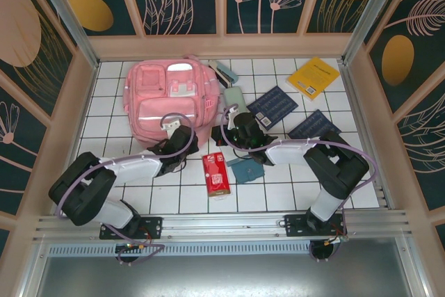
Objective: Pack books, pencil case, and school supplies into a backpack
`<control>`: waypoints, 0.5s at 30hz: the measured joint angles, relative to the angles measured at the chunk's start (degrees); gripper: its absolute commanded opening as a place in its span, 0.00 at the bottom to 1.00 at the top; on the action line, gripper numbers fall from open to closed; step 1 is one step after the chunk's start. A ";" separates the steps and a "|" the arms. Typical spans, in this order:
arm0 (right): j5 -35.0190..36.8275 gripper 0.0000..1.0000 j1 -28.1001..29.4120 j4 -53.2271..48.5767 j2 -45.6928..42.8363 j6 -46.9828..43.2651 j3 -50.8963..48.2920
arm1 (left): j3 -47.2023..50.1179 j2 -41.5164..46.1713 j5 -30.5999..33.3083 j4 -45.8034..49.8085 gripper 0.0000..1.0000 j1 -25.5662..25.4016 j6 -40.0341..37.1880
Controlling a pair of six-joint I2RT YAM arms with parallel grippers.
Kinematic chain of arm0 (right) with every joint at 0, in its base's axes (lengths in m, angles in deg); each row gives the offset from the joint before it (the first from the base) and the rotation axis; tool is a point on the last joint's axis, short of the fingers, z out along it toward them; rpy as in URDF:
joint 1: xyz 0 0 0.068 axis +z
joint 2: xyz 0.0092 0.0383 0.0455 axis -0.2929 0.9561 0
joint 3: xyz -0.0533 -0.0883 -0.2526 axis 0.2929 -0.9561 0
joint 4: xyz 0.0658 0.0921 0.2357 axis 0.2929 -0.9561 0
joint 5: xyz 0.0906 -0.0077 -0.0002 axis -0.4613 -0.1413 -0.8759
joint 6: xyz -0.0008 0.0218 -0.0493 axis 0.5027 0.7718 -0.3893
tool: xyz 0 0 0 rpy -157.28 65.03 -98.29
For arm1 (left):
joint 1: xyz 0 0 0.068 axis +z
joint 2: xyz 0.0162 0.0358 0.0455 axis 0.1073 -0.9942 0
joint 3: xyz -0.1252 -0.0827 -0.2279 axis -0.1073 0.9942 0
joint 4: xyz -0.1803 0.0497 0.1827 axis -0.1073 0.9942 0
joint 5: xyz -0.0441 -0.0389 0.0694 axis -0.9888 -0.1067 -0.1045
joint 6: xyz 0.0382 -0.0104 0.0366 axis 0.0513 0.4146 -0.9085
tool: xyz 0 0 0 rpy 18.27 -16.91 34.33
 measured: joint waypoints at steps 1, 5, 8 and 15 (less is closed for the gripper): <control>0.00 0.00 0.00 0.00 0.00 0.00 0.00 | -0.31 -0.31 0.28 0.17 0.16 0.00 0.09; 0.00 0.00 0.13 0.00 0.00 0.00 0.00 | -0.76 -0.37 0.72 1.29 0.06 -0.02 0.15; 0.00 0.00 0.15 0.00 0.00 0.00 0.00 | -0.79 0.28 0.94 2.38 0.00 -0.02 0.04; 0.02 0.00 0.39 0.00 0.00 -0.02 0.00 | -0.57 4.17 1.68 7.67 0.09 0.04 0.09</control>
